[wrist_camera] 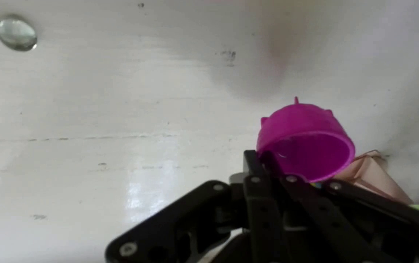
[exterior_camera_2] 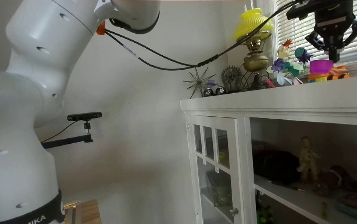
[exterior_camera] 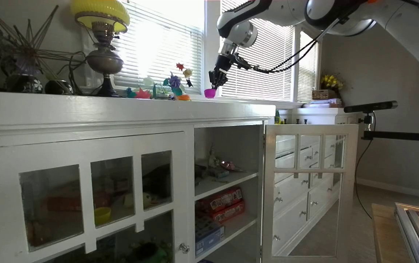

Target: Place the purple bowl on its side.

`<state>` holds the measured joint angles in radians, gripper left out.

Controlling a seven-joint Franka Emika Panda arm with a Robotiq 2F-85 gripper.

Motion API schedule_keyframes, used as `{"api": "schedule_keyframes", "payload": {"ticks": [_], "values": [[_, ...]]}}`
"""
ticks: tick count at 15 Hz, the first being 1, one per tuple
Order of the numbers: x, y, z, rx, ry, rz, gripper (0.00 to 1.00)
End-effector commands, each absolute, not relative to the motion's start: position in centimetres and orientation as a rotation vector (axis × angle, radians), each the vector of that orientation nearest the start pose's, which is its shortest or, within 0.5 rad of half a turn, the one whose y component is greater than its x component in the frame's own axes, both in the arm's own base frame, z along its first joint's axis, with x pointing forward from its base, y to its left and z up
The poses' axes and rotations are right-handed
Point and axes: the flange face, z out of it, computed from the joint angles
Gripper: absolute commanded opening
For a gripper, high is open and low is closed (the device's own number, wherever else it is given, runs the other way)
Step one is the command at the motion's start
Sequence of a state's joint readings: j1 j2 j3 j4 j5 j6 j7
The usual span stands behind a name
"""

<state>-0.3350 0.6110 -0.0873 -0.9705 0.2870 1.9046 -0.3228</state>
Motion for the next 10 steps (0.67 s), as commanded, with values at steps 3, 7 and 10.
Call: {"api": "schedule_keyframes", "payload": {"ticks": [3, 7, 10], "values": [[69.5, -27.1, 60.6, -3.202, 0.205, -0.818, 0.01], [69.8, -27.8, 60.6, -3.422, 0.176, -0.862, 0.01], [70.5, -28.2, 58.9, -3.582, 0.166, -0.863, 0.01]]}}
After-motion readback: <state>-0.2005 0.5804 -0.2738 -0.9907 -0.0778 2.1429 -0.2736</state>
